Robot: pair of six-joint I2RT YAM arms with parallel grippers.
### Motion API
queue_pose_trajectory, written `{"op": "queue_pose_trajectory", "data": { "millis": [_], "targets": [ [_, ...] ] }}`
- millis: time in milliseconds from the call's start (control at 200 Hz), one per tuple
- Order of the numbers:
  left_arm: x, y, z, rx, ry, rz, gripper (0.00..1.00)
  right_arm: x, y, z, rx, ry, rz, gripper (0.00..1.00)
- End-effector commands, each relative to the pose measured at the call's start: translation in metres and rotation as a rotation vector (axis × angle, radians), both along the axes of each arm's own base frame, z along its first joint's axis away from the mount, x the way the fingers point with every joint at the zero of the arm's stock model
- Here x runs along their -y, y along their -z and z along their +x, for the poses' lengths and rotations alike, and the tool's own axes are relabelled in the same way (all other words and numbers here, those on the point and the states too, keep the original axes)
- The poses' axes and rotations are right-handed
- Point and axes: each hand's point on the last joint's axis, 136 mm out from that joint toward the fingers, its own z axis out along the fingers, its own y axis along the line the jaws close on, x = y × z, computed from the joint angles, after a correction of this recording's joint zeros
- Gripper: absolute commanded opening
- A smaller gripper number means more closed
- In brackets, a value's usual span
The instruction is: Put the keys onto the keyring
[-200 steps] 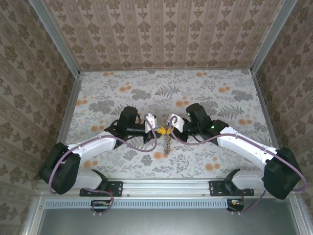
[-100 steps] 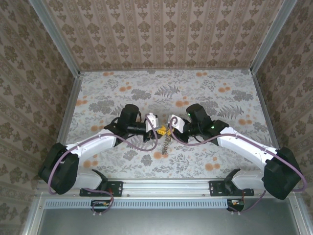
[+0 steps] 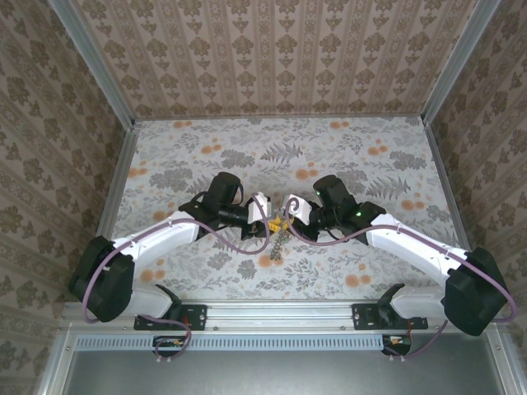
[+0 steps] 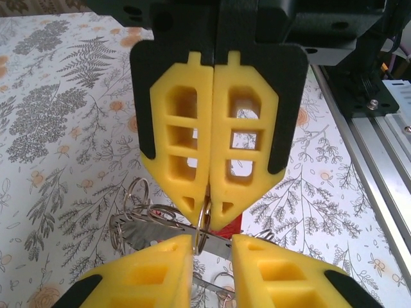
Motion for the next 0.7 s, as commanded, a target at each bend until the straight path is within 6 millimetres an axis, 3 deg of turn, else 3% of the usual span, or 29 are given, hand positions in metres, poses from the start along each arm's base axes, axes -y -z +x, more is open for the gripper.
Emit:
{"op": "queue_pose_trajectory", "data": {
  "millis": [0,580,695],
  "targets": [
    [0.005,-0.006,-0.002,0.012,0.038,-0.004,0.23,-0.003,-0.021,-0.001,0.05,-0.029,0.047,0.01],
    [0.015,-0.015,-0.002,-0.008,0.068,-0.05,0.18,-0.006,-0.024,-0.001,0.051,-0.036,0.07,0.02],
    [0.017,-0.018,-0.003,-0.002,0.075,-0.061,0.12,-0.007,-0.024,0.0,0.047,-0.033,0.075,0.03]
  ]
}}
